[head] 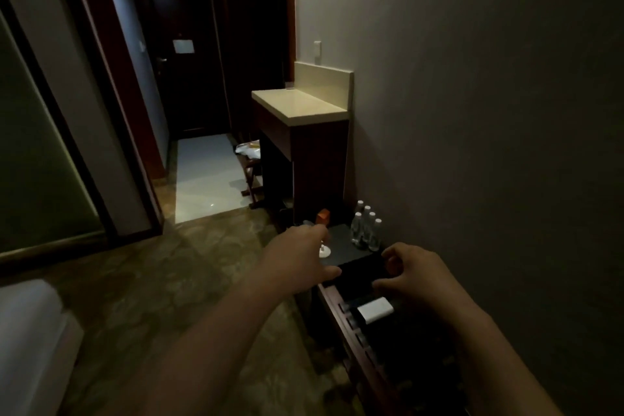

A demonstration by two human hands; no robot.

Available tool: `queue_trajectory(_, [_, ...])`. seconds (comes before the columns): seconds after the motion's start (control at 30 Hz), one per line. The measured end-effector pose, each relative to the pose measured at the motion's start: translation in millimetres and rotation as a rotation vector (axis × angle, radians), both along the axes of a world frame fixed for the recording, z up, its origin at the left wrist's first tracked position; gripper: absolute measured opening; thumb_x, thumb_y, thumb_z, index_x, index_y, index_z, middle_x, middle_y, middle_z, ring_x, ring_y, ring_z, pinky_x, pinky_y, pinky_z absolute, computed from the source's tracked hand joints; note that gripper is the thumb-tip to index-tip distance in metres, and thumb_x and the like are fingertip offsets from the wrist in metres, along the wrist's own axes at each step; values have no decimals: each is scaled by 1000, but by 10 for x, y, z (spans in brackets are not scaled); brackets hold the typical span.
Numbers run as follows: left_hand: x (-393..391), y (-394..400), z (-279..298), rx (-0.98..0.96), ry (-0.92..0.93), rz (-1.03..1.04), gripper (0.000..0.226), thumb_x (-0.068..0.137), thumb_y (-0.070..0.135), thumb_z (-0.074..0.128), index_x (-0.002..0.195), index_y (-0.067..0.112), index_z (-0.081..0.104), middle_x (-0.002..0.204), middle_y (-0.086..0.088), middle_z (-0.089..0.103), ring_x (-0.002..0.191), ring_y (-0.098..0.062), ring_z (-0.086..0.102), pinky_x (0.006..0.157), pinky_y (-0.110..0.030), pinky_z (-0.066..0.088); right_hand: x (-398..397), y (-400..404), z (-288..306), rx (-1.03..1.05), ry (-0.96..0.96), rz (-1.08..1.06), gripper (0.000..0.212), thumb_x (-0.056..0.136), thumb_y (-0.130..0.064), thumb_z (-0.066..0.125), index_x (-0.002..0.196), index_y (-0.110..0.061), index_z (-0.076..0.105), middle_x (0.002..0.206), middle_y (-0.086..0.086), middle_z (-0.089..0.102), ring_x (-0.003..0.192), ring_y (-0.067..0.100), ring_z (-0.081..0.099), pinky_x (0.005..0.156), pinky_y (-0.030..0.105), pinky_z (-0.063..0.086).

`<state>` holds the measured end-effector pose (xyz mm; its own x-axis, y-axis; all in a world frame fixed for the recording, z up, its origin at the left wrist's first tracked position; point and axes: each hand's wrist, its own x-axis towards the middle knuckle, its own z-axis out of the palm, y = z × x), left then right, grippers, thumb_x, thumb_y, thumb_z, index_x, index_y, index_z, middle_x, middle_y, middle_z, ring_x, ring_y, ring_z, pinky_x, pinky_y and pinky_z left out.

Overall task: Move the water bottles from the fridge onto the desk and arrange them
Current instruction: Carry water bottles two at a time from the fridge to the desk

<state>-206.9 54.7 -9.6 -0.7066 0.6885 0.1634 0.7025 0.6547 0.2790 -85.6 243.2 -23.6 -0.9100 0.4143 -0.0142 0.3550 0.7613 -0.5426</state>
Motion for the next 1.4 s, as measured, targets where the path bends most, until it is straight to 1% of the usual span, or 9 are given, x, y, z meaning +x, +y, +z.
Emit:
queue_trajectory(0.23, [-1480, 546, 4, 42, -45, -93, 57, 78, 54, 75, 125, 29, 56, 114, 8, 60, 100, -12, 57, 84, -35, 55, -1287, 360, 66, -6, 3, -123, 52, 73, -37, 83, 119, -29, 60, 114, -7, 60, 97, 8, 57, 79, 20, 45])
queue_trajectory(0.4, [-2428, 1168, -168, 55, -50, -173, 57, 78, 56, 73, 125, 28, 55, 117, 8, 61, 104, -12, 58, 87, -37, 54, -2124, 854, -165, -26, -4, -214, 56, 71, -39, 82, 121, -28, 60, 115, -6, 62, 99, 9, 59, 87, 27, 52])
queue_trajectory(0.57, [-3420, 1989, -388, 21, -26, -250, 58, 79, 56, 72, 125, 27, 54, 108, 9, 59, 98, -11, 56, 83, -32, 52, -3113, 1586, -491, -55, -36, -255, 58, 69, -41, 83, 121, -30, 60, 113, -8, 60, 95, 7, 57, 78, 20, 45])
queue_trajectory(0.7, [-4235, 2764, -527, -41, -32, -297, 55, 80, 56, 70, 124, 26, 53, 112, 7, 58, 98, -13, 57, 83, -35, 54, -3910, 2284, -644, -130, -30, -318, 58, 68, -37, 85, 119, -31, 59, 113, -8, 59, 95, 7, 56, 74, 19, 42])
queue_trajectory(0.87, [-5041, 3601, -735, -85, -35, -354, 55, 82, 55, 67, 125, 24, 52, 112, 4, 57, 100, -17, 58, 81, -37, 53, -4643, 3033, -890, -146, -70, -409, 58, 73, -38, 82, 125, -28, 58, 117, -5, 60, 96, 9, 55, 79, 20, 42])
queue_trajectory(0.97, [-5334, 3909, -986, -130, -71, -385, 54, 82, 53, 66, 125, 23, 51, 112, 3, 56, 98, -17, 57, 79, -38, 54, -4904, 3309, -1094, -181, -115, -463, 61, 73, -38, 82, 127, -28, 56, 119, -4, 60, 99, 11, 57, 83, 24, 47])
queue_trajectory(1.07, [-5661, 4238, -1327, -150, -138, -413, 59, 82, 49, 67, 132, 24, 47, 118, 3, 55, 106, -17, 56, 82, -37, 54, -5163, 3560, -1383, -221, -150, -525, 62, 73, -36, 82, 128, -26, 56, 116, -3, 60, 100, 12, 59, 86, 26, 50])
queue_trajectory(1.23, [-6111, 4742, -2086, -147, -264, -418, 64, 82, 54, 66, 136, 27, 47, 123, 5, 54, 112, -15, 55, 83, -28, 49, -5475, 3876, -2022, -307, -168, -648, 54, 78, -28, 79, 128, -23, 58, 115, -4, 58, 91, 6, 57, 67, 6, 38])
queue_trajectory(1.4, [-6376, 5169, -3113, -210, -377, -420, 69, 77, 48, 73, 135, 24, 47, 130, 1, 53, 113, -20, 56, 84, -32, 51, -5673, 4176, -2894, -341, -211, -755, 53, 79, -28, 79, 127, -24, 57, 119, -4, 57, 89, 4, 56, 64, 6, 35])
